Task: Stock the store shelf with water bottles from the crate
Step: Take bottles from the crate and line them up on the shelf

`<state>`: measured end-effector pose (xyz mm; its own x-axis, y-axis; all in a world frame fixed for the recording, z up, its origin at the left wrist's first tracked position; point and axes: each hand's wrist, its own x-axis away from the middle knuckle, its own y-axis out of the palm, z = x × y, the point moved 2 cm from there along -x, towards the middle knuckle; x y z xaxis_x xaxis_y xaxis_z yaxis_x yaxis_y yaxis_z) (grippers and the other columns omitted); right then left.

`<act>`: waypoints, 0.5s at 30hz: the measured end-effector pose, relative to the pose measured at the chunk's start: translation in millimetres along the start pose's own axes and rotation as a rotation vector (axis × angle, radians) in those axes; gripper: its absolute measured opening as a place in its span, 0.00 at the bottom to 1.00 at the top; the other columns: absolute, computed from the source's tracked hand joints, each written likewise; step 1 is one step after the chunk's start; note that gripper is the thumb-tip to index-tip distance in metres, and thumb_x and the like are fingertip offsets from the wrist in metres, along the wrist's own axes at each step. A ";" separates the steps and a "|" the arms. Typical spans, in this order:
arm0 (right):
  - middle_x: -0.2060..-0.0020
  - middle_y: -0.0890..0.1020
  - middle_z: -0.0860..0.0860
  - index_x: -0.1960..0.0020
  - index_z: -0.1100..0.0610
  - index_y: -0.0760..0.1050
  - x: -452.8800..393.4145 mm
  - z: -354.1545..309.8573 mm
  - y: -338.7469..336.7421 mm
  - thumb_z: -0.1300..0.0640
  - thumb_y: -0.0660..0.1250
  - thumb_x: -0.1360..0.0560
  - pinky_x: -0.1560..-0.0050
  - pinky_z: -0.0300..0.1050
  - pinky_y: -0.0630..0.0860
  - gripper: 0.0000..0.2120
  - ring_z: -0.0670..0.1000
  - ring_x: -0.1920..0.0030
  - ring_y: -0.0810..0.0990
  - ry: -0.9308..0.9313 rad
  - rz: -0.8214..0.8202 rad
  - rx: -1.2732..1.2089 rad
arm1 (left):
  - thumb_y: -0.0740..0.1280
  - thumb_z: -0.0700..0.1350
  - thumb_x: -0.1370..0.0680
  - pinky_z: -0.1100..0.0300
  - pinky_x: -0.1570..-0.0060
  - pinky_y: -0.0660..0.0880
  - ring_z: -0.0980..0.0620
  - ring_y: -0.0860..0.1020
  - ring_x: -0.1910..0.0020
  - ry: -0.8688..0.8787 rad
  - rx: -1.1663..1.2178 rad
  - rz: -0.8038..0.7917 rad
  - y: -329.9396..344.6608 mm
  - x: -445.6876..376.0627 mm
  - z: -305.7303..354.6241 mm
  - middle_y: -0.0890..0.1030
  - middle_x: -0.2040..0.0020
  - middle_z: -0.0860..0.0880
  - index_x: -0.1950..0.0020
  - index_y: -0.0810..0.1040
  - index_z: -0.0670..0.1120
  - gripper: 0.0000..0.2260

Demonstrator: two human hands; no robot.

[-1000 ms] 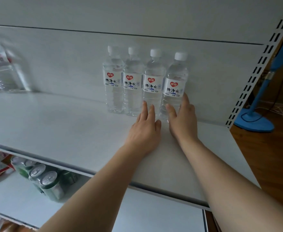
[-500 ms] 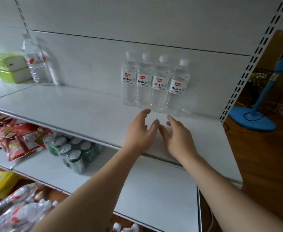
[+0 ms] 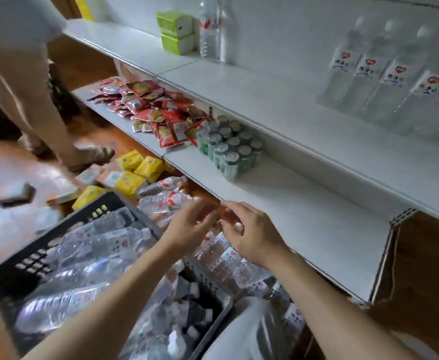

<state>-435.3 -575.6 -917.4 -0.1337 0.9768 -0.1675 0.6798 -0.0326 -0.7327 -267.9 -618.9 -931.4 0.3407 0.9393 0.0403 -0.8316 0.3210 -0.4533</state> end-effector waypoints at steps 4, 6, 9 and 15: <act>0.40 0.81 0.49 0.31 0.50 0.75 32.2 -15.3 78.1 0.47 0.63 0.26 0.37 0.46 0.74 0.24 0.51 0.41 0.79 0.038 -0.341 -0.011 | 0.66 0.47 0.20 0.56 0.51 0.78 0.54 0.82 0.56 -0.204 -0.159 -0.050 -12.7 71.1 -65.7 0.84 0.54 0.51 0.46 0.81 0.47 0.06; 0.40 0.82 0.50 0.33 0.51 0.76 46.0 -18.7 106.9 0.51 0.65 0.26 0.37 0.43 0.73 0.21 0.50 0.40 0.79 0.067 -0.482 -0.040 | 0.64 0.50 0.21 0.53 0.53 0.79 0.50 0.82 0.58 -0.305 -0.174 -0.129 -8.8 99.9 -90.2 0.84 0.57 0.49 0.50 0.81 0.46 0.10; 0.50 0.84 0.48 0.41 0.48 0.79 61.2 -25.3 134.9 0.49 0.66 0.26 0.47 0.45 0.77 0.14 0.51 0.49 0.80 0.147 -0.678 -0.024 | 0.62 0.45 0.21 0.58 0.55 0.75 0.52 0.79 0.58 -0.430 -0.251 -0.254 -3.5 130.4 -118.2 0.82 0.58 0.52 0.51 0.81 0.48 0.07; 0.57 0.82 0.55 0.56 0.53 0.76 92.4 -38.6 162.1 0.39 0.68 0.29 0.59 0.46 0.72 0.17 0.58 0.53 0.80 0.114 -1.105 0.256 | 0.62 0.38 0.22 0.54 0.46 0.80 0.50 0.83 0.48 -0.582 -0.185 -0.488 -7.4 167.0 -146.5 0.84 0.47 0.53 0.44 0.83 0.49 0.14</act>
<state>-309.6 -482.5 -1026.1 -0.4923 0.5114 0.7043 0.0620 0.8278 -0.5576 -140.7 -482.2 -1051.9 0.3217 0.6258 0.7105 -0.5427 0.7368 -0.4032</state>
